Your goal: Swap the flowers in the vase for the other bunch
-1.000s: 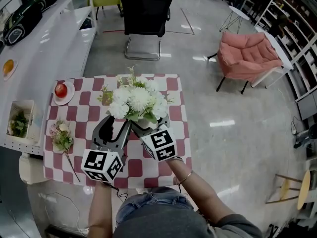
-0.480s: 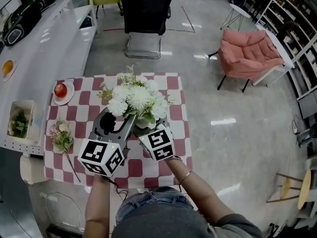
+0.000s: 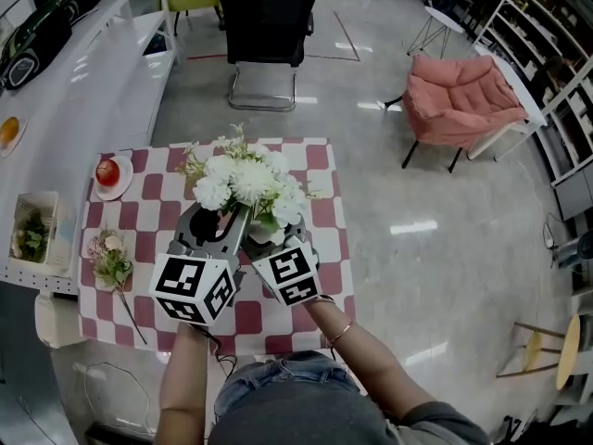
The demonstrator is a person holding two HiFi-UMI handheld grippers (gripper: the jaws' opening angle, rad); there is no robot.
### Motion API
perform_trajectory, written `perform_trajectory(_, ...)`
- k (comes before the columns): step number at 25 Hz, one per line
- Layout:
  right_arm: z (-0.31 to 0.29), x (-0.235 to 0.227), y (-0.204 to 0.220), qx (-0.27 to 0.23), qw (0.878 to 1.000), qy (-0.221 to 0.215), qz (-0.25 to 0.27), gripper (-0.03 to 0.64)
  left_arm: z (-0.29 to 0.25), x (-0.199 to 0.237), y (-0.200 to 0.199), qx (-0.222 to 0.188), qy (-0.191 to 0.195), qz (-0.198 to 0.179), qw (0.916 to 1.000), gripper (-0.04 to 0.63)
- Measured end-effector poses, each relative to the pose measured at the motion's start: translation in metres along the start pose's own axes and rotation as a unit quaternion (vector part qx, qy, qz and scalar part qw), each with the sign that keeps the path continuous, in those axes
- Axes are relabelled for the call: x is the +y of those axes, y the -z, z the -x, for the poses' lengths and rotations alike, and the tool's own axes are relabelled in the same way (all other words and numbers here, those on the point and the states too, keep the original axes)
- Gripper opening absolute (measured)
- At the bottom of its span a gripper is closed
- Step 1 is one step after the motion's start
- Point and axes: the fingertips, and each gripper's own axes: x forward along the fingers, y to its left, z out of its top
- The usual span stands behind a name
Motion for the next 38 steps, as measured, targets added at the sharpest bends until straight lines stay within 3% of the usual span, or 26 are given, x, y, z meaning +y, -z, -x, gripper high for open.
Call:
perform_trajectory(11,0.003,-0.001,0.001,-0.003,1.000,-0.004,0.005,0.353,0.001,-0.001,-0.001,-0.006,-0.015,-0.001,0.9999,0.075)
perform_trajectory(17,0.003,0.002,0.003,-0.006,1.000,-0.006,0.007,0.351,0.005,-0.003,-0.011,-0.029,-0.016,0.008,0.9994,0.049)
perform_trajectory(28,-0.002,0.006,0.004,-0.005,1.000,0.000,0.012,0.351,0.025,0.008,-0.065,-0.092,-0.026,0.014,0.9953,0.040)
perform_trajectory(38,-0.008,0.011,-0.001,-0.007,1.000,-0.002,0.014,0.351,0.062,0.034,-0.130,-0.156,-0.031,0.045,0.9862,0.040)
